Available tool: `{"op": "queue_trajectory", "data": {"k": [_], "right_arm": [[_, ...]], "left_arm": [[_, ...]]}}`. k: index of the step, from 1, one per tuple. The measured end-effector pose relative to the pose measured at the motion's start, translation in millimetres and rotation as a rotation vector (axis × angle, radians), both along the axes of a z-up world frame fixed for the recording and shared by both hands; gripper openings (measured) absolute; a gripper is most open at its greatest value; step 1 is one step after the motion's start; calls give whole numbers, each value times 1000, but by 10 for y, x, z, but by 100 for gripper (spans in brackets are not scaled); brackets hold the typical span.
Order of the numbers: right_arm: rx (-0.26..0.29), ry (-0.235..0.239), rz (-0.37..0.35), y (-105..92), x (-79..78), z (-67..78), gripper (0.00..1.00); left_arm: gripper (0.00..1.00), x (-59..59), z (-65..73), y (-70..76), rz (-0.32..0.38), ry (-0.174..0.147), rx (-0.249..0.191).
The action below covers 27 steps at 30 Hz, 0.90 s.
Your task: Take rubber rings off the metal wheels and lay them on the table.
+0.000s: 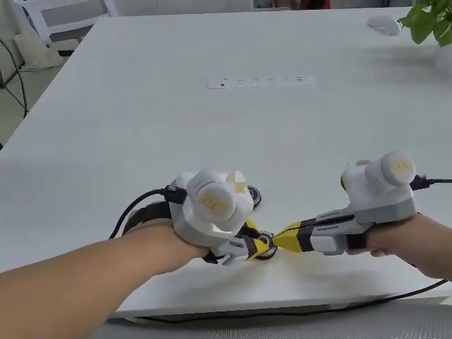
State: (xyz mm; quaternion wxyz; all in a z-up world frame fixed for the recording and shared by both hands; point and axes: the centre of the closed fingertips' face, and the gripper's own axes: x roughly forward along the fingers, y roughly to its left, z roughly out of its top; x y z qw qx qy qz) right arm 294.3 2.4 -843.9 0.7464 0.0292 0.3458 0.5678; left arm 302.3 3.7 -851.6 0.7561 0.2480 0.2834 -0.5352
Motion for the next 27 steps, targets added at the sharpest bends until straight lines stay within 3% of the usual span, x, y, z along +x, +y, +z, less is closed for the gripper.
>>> {"op": "queue_trajectory", "data": {"k": [7, 8, 9, 10, 11, 17, 27], "right_arm": [[16, -18, 43, 76, -37, 48, 0], [31, -12, 49, 102, -46, 74, 0], [84, 6, 68, 182, -86, 176, 0], [16, -54, 81, 105, -33, 109, 0], [29, -28, 74, 120, -60, 114, 0], [-10, -79, 86, 46, -15, 39, 0], [-10, -104, 80, 45, -48, 73, 0]], "left_arm": [[11, -13, 1, -7, -5, -2, -2], [11, -12, 1, -8, -4, -3, -3], [10, -13, 1, -10, -3, -4, -3], [11, -17, -3, 0, 2, 0, -1], [11, -16, 3, -4, -2, -4, -3], [11, -10, 3, -9, 4, 1, -15], [13, -10, 11, -19, -18, -2, -28]]}}
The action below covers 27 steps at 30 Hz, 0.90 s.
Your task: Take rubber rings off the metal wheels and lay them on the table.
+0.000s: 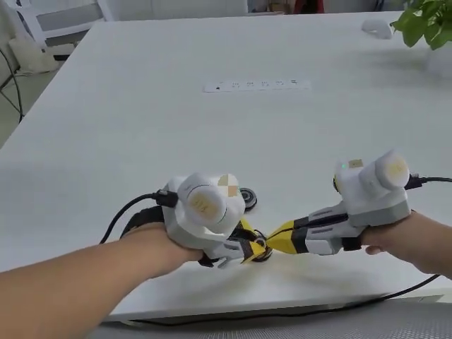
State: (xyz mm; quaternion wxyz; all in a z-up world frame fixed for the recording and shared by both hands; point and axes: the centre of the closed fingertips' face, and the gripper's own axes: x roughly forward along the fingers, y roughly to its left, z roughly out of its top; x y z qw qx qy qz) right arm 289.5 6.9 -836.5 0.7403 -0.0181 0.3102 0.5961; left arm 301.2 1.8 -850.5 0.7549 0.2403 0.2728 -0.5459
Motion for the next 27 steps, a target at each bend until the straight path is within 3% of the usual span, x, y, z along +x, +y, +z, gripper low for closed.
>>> {"op": "queue_trajectory", "data": {"k": [3, 10, 15, 20, 27], "right_arm": [[2, -3, -1, -5, 12, 5, 0], [14, -6, -1, -2, 39, 20, 0], [30, -2, -6, 2, 60, 50, 0], [48, 3, -3, 9, 61, 78, 0], [76, 12, -10, 21, 71, 163, 0]], "left_arm": [[15, 4, 5, 1, -9, -5, 4], [23, -63, 67, 10, -31, 16, -17], [25, -69, 162, 24, -33, 13, -39], [34, -80, 293, 62, -21, 13, -80], [41, -76, 443, 205, 12, 16, -120]]}}
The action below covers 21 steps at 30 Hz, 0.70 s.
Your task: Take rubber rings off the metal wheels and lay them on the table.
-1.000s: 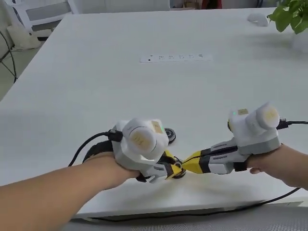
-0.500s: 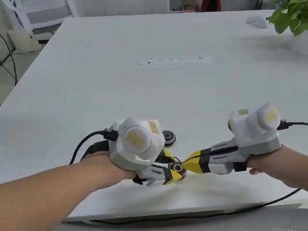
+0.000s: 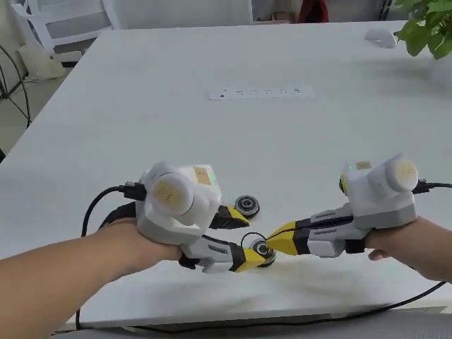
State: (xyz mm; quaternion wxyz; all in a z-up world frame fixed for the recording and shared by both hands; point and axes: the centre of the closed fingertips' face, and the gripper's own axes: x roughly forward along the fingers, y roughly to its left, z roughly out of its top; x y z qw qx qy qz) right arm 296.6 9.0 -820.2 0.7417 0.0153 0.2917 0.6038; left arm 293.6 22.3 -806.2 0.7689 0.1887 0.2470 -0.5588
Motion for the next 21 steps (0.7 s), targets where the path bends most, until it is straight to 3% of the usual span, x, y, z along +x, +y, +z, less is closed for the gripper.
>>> {"op": "queue_trajectory", "data": {"k": [8, 21], "right_arm": [[40, 8, -12, 44, 13, 149, 0], [71, -4, -3, 157, 53, 279, 0]], "left_arm": [[50, -13, 173, 161, 18, -13, -53], [64, -74, 288, 408, 68, -7, -95]]}}
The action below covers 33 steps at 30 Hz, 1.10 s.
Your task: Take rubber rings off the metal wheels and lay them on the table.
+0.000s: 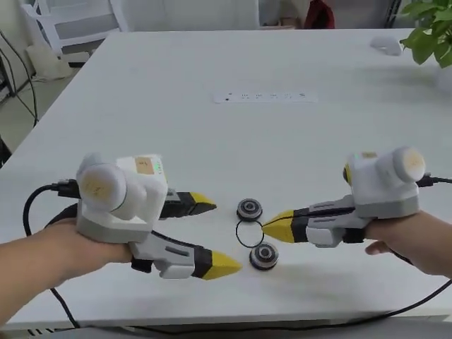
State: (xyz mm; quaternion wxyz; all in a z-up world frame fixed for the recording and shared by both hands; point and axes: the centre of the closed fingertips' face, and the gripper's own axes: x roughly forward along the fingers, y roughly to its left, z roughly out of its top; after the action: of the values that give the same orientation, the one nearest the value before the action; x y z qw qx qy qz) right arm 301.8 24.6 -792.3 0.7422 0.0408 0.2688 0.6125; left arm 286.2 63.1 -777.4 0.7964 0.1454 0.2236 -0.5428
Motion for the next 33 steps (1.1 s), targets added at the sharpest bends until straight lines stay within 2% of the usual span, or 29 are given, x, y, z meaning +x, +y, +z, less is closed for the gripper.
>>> {"op": "queue_trajectory", "data": {"k": [7, 11, 19, 33], "right_arm": [[-5, -2, 30, 127, 2, -14, 0], [-14, -1, 52, 207, -8, -42, 0], [-30, 4, 92, 341, -23, -129, 0], [-82, 5, 155, 536, -86, -323, 0]], "left_arm": [[68, -35, -28, 155, 33, 9, 5], [74, -48, -33, 252, 55, 14, 0], [75, -52, -61, 441, 95, 20, 10], [75, -62, -114, 593, 137, 30, 16]]}}
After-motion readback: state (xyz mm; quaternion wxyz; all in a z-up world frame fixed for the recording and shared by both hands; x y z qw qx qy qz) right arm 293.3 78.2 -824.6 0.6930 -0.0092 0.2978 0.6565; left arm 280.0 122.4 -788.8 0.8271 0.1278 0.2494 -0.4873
